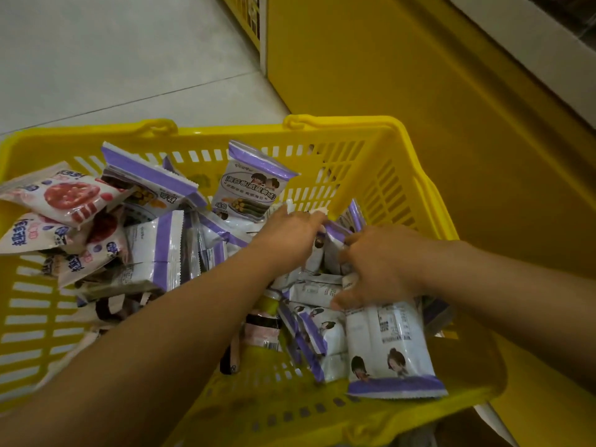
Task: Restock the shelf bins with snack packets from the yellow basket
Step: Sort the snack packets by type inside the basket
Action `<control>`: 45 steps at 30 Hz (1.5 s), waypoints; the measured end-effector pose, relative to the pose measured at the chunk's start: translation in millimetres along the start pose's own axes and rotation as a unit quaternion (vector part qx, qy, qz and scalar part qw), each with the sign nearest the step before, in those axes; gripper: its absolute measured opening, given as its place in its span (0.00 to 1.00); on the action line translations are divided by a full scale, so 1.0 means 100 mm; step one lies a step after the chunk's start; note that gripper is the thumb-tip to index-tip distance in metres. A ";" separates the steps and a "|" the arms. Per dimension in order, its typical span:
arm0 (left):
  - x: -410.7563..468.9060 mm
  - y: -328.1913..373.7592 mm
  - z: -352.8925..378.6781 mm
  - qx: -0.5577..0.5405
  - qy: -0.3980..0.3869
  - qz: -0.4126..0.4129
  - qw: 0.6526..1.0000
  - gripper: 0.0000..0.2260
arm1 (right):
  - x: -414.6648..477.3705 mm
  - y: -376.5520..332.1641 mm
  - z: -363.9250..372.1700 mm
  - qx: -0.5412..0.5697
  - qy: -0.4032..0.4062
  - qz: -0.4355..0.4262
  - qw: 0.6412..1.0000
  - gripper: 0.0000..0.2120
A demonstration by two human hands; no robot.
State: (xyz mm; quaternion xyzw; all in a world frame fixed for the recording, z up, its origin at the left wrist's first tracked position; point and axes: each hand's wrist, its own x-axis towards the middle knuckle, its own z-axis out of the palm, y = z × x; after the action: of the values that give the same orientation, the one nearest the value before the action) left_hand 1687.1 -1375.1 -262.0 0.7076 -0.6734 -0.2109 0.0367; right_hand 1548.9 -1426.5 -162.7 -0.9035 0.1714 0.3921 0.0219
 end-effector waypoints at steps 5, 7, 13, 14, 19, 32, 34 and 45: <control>0.10 -0.07 0.13 0.130 -0.078 -0.030 0.988 0.25 | -0.01 0.01 -0.01 0.002 0.002 -0.013 1.000 0.33; 0.12 -0.07 0.13 0.185 -0.104 -0.030 0.977 0.31 | -0.03 0.01 -0.02 0.001 -0.004 -0.015 1.000 0.34; 0.11 -0.15 -0.02 0.219 -0.140 -0.016 0.965 0.30 | -0.10 0.04 -0.05 0.025 -0.004 -0.028 0.999 0.34; 0.09 -0.16 -0.05 0.221 -0.140 -0.013 0.965 0.27 | -0.11 0.04 -0.05 0.030 -0.001 -0.029 0.999 0.34; -0.06 -0.16 -0.09 0.233 -0.109 -0.002 0.966 0.14 | -0.13 0.03 -0.04 0.049 0.013 -0.022 0.998 0.32; -0.39 -0.14 -0.21 0.003 0.054 -0.040 0.998 0.10 | -0.12 0.04 0.07 0.108 0.061 0.004 0.992 0.42; -0.47 -0.03 -0.15 0.001 0.089 0.010 0.996 0.09 | -0.10 0.05 0.11 0.136 0.082 0.009 0.987 0.46; -0.50 -0.14 -0.25 -0.409 -0.152 -0.047 0.899 0.11 | 0.05 0.02 0.04 0.085 -0.065 -0.011 0.994 0.34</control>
State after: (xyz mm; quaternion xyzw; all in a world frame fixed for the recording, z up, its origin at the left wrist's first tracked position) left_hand 1708.2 -1331.3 -231.8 0.6203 -0.4914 -0.5740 0.2106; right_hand 1549.0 -1429.5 -168.7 -0.8728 0.1927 0.4338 0.1135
